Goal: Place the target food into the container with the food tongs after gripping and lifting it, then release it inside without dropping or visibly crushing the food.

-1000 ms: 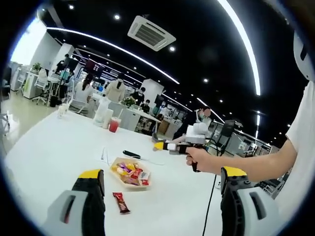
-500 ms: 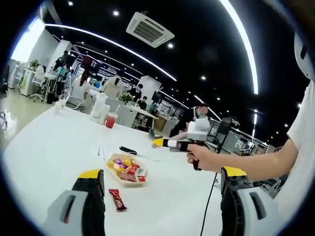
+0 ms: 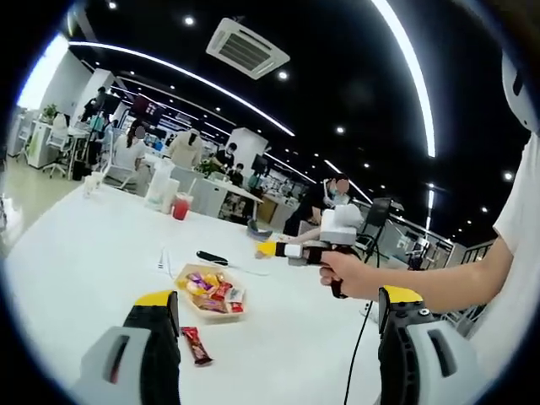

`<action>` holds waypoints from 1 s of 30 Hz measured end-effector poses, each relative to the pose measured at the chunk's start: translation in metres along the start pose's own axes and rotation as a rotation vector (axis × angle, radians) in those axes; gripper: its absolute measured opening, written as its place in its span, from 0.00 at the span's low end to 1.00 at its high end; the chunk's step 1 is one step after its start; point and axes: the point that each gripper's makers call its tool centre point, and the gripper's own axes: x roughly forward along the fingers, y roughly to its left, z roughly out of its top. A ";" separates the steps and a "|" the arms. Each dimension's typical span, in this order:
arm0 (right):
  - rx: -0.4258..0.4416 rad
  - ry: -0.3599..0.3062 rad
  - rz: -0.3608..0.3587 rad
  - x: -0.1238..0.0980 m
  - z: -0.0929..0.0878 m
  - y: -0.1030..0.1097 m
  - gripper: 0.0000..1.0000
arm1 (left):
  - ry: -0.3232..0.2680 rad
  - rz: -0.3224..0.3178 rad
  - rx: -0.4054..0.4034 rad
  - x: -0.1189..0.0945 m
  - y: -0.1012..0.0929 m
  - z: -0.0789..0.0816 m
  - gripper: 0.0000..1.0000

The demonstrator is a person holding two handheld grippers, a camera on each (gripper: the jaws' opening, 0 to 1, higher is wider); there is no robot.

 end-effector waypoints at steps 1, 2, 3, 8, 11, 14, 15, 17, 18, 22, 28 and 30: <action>0.000 0.000 0.001 0.000 0.000 0.001 0.28 | 0.000 0.001 -0.001 0.000 0.000 0.000 0.99; -0.002 0.002 0.000 0.000 -0.001 0.003 0.28 | -0.003 0.004 -0.001 0.000 0.001 0.001 0.99; 0.002 0.004 0.003 0.001 -0.002 0.004 0.28 | -0.005 0.005 -0.001 -0.001 0.002 0.001 0.99; 0.002 0.004 0.014 -0.001 -0.002 0.013 0.28 | 0.002 0.009 0.000 0.000 0.005 -0.002 0.99; -0.007 0.003 0.011 0.001 -0.004 0.013 0.28 | 0.004 0.007 -0.007 0.003 0.008 -0.003 0.99; -0.025 0.008 0.009 0.002 -0.010 0.014 0.28 | 0.005 0.007 -0.005 0.003 0.008 -0.003 0.99; -0.025 0.009 0.010 0.002 -0.012 0.015 0.28 | 0.006 0.008 -0.006 0.003 0.008 -0.003 0.99; -0.023 0.016 0.017 0.003 -0.018 0.020 0.28 | 0.007 0.012 -0.003 0.002 0.009 -0.003 0.99; -0.019 0.018 0.017 0.003 -0.020 0.021 0.28 | 0.008 0.012 -0.004 0.001 0.009 -0.004 0.99; -0.008 0.019 0.021 0.003 -0.022 0.023 0.28 | 0.010 0.015 -0.003 0.000 0.012 -0.004 0.99; 0.004 0.029 0.021 0.002 -0.028 0.026 0.28 | 0.018 0.018 -0.005 0.000 0.016 -0.004 0.99; 0.002 0.029 0.021 0.001 -0.029 0.026 0.28 | 0.015 0.019 -0.007 0.000 0.017 -0.003 0.99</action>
